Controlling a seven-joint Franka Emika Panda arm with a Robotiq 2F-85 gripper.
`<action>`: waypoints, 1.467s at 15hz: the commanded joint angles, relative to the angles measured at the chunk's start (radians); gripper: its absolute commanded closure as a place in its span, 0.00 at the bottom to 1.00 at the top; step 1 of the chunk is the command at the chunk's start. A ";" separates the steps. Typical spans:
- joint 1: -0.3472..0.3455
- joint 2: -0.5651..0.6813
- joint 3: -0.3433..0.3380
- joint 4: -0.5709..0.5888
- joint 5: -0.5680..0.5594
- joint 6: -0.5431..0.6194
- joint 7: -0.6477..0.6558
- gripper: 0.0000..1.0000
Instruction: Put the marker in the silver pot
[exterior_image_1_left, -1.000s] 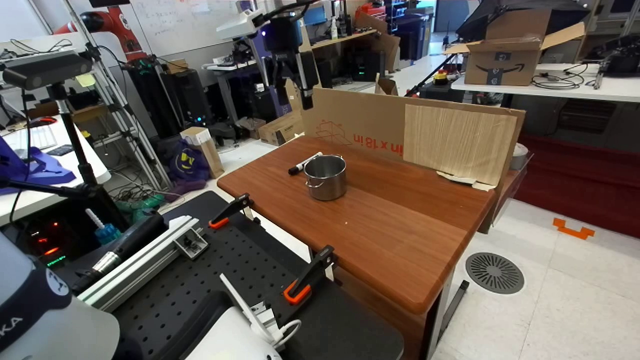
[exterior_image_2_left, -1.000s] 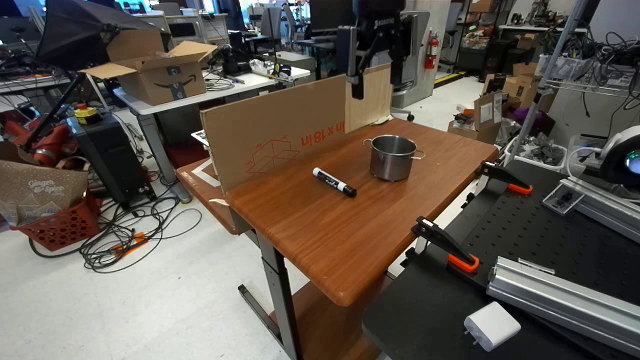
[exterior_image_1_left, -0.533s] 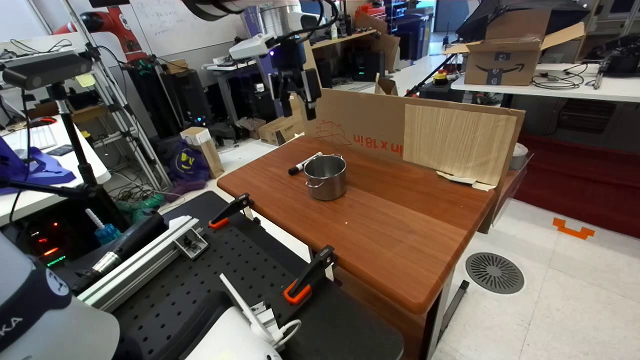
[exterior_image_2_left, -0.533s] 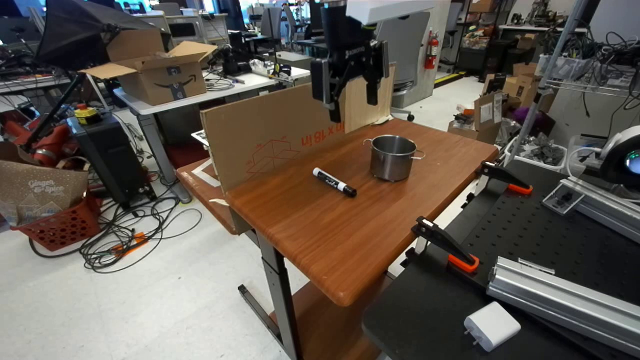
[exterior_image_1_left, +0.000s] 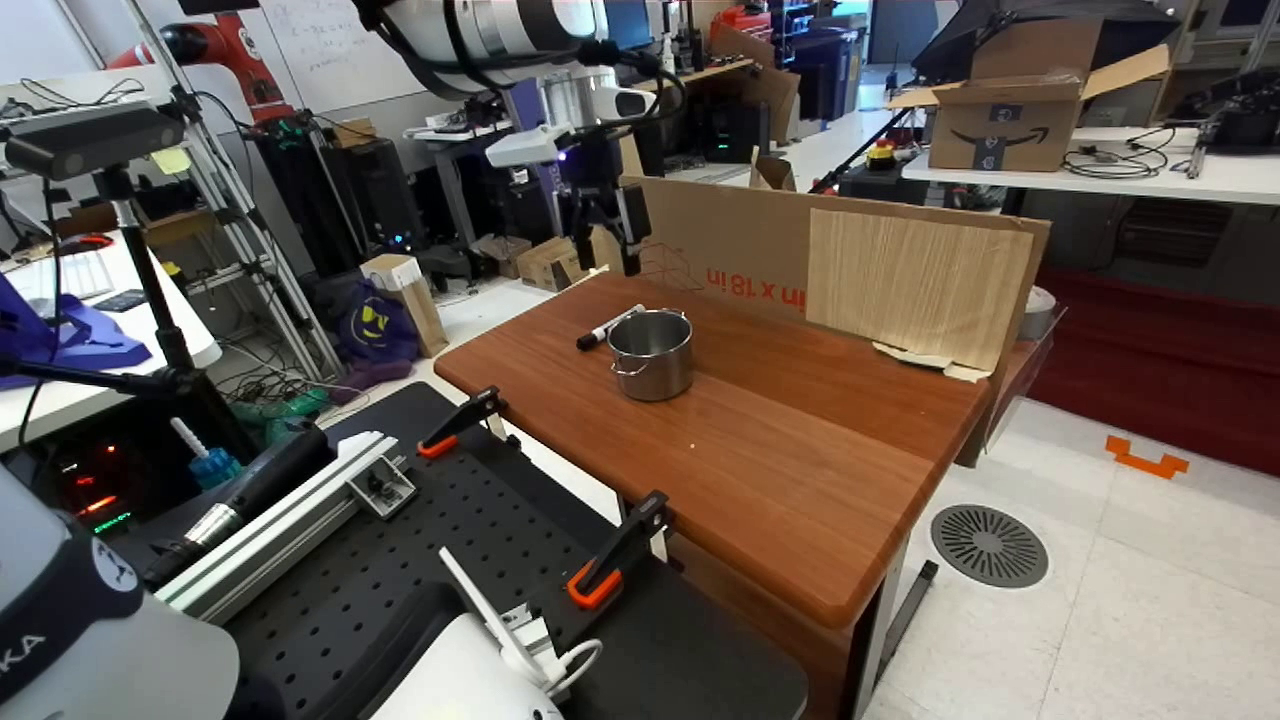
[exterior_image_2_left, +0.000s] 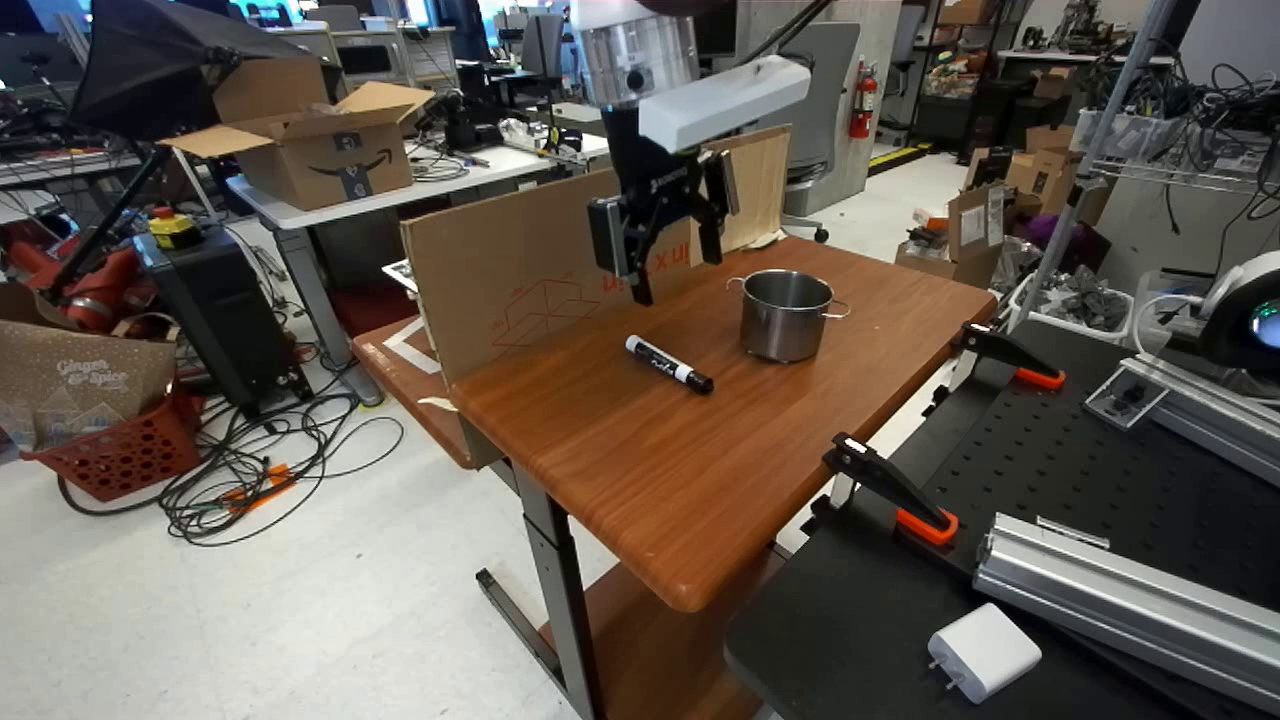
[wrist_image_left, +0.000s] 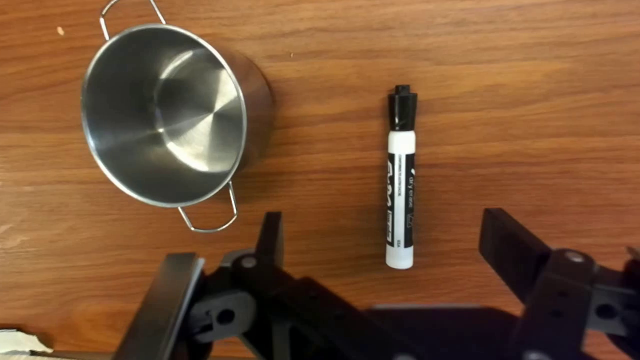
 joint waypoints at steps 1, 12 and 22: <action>0.047 0.076 -0.045 0.065 -0.034 0.018 0.031 0.00; 0.127 0.233 -0.124 0.178 -0.084 0.006 0.066 0.00; 0.167 0.279 -0.151 0.225 -0.110 -0.001 0.080 0.65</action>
